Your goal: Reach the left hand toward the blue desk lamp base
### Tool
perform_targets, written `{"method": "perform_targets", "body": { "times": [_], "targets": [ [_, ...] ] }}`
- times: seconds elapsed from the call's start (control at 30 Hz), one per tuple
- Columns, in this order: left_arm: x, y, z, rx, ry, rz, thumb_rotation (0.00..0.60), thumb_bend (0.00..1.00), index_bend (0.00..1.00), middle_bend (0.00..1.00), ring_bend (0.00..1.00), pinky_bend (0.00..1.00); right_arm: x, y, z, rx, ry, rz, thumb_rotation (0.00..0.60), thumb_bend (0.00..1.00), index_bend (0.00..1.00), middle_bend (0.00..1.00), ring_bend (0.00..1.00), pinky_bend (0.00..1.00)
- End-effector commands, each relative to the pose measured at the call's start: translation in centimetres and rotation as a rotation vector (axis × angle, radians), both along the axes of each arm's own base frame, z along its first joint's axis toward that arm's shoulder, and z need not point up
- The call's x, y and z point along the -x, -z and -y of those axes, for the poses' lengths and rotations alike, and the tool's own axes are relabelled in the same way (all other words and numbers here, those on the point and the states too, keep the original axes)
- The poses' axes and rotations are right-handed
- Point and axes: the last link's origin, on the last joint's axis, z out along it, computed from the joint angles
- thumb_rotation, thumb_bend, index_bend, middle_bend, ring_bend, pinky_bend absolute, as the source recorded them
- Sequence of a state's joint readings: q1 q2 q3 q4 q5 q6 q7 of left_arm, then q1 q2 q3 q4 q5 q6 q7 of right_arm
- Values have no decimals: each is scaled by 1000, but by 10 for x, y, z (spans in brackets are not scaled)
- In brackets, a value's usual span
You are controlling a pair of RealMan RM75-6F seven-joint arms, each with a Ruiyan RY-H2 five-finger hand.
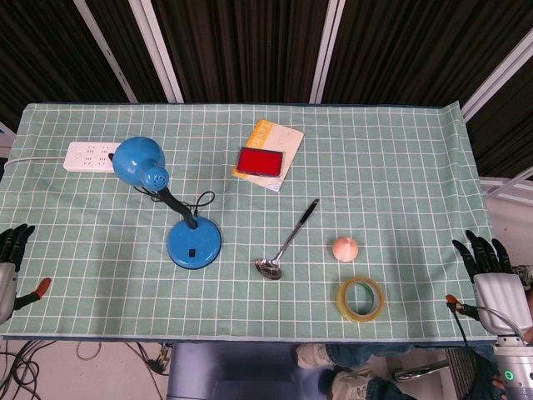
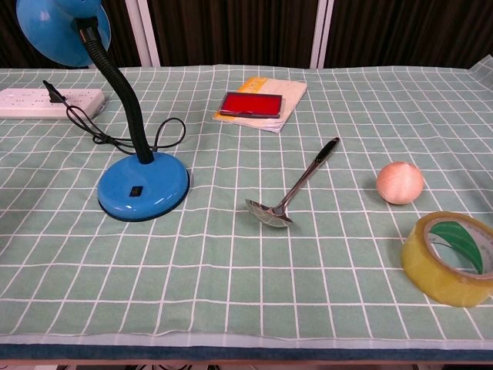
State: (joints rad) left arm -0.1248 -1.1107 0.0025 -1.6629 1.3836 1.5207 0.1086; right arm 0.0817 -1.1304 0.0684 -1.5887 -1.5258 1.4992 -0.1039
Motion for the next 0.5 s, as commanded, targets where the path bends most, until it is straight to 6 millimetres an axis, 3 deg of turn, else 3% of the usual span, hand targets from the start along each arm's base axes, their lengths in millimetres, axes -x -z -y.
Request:
{"method": "perform_targets", "body": {
  "times": [0.03,0.5],
  "targets": [
    [0,0,0,-1,-2,2,600,238,54,44,43,100,0,0,0,-1,1,1,600,169,125,37,75,0],
    [-3,4,-1,21,20,0,600,286,31,62,61,111,1,0,-1,3,15,1,600,168,125,37,75,0]
  ]
}}
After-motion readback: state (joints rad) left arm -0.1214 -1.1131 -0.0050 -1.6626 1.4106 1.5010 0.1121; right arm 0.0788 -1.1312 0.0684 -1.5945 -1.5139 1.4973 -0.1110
